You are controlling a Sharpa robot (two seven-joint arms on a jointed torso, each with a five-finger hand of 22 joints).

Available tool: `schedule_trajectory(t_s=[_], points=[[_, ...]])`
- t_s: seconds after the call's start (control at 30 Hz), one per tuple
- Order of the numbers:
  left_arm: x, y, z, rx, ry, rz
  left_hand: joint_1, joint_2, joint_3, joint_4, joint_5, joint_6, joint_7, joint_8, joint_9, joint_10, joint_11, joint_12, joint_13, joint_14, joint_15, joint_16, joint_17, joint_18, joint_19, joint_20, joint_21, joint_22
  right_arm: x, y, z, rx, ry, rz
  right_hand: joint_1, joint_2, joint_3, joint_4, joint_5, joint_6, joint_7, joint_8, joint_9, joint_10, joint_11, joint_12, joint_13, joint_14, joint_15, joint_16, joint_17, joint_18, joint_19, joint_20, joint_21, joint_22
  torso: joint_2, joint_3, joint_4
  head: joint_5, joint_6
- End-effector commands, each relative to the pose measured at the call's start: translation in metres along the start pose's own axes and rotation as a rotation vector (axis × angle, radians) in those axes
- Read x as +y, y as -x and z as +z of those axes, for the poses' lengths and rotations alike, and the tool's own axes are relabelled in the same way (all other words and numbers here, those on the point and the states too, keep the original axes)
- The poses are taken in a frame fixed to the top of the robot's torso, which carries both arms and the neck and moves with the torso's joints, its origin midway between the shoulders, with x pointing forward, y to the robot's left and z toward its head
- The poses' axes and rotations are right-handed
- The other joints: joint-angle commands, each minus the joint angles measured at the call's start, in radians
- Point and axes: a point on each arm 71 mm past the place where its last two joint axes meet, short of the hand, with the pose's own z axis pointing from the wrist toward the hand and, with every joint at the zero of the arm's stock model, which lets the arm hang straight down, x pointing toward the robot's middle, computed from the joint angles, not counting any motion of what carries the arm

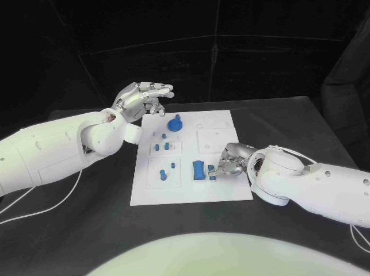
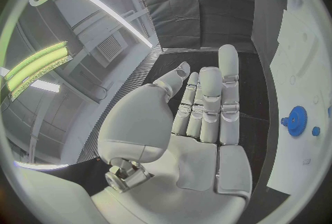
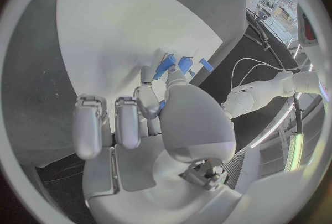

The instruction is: Assemble the parts on the task board

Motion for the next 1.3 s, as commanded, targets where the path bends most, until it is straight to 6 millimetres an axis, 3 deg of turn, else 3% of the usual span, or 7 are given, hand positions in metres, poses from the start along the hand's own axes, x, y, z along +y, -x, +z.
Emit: schedule_trajectory(t_s=[0.03,0.4,0.67,0.97,1.3], points=[[-0.001,-0.001,0.001,0.012,-0.005,-0.007,0.004,0.003,-0.006,-0.002,0.004,-0.004,0.005,0.006,-0.001,-0.007,-0.001,0.004,-0.001,-0.008,0.001,-0.006,-0.001,0.006,-0.005,0.003,-0.004,-0.001,-0.003,0.001,0.003,-0.016,-0.003,-0.029,0.012,0.002,-0.001,-0.009,0.004,0.002,0.001,-0.005,0.002,-0.002,0.003,-0.004,0.001,0.068,0.0,-0.004,0.054,-0.009,0.055,0.001,-0.003,0.196,0.0,0.0,0.0009,0.0,0.0],[-0.001,-0.001,0.001,0.012,-0.005,-0.007,0.004,0.003,-0.006,-0.002,0.004,-0.004,0.005,0.006,-0.001,-0.007,-0.001,0.004,-0.001,-0.008,0.001,-0.006,-0.001,0.006,-0.005,0.003,-0.004,-0.001,0.0,0.002,0.004,-0.035,0.035,-0.022,0.017,0.003,-0.012,-0.014,-0.017,0.003,0.001,-0.006,0.006,-0.001,0.003,-0.002,0.004,0.068,0.0,-0.004,0.053,-0.009,0.055,0.001,-0.003,0.196,-0.001,-0.0007,-0.0003,-0.001,0.0],[-0.001,0.0,0.001,0.011,-0.005,-0.006,0.004,0.003,-0.006,-0.002,0.004,-0.004,0.005,0.006,-0.001,-0.007,-0.001,0.004,-0.001,-0.008,0.001,-0.006,-0.001,0.006,-0.005,0.003,-0.004,-0.001,0.003,0.006,-0.001,-0.076,0.111,0.074,-0.017,0.011,-0.046,0.013,-0.025,0.004,0.002,-0.009,0.012,0.0,0.004,-0.003,0.006,0.068,0.001,-0.004,0.055,-0.009,0.056,0.001,-0.003,0.198,-0.001,-0.001,-0.001,-0.003,0.0],[-0.001,0.0,0.0,0.009,-0.004,-0.006,0.004,0.003,-0.006,-0.002,0.004,-0.004,0.005,0.006,-0.001,-0.007,-0.001,0.004,-0.001,-0.008,0.001,-0.006,-0.001,0.006,-0.005,0.003,-0.004,-0.001,-0.002,0.006,-0.008,-0.045,0.132,0.097,-0.021,0.009,-0.053,0.017,-0.025,0.003,0.002,-0.01,0.013,-0.001,0.004,-0.005,0.005,0.068,0.001,-0.005,0.053,-0.009,0.055,0.001,-0.004,0.196,-0.001,-0.0006,-0.0012,-0.004,0.0],[-0.001,0.0,0.0,0.011,-0.003,-0.007,0.004,0.003,-0.006,-0.002,0.004,-0.004,0.005,0.006,-0.001,-0.007,-0.001,0.004,-0.001,-0.008,0.001,-0.006,-0.001,0.006,-0.005,0.003,-0.004,-0.001,-0.008,0.0,-0.009,0.045,0.098,0.025,0.052,0.01,-0.058,-0.03,-0.019,-0.003,0.003,-0.016,0.022,-0.009,0.005,-0.022,-0.002,0.065,0.001,-0.013,0.042,-0.007,0.05,0.002,-0.011,0.19,-0.001,-0.0008,0.0013,-0.007,0.0]])
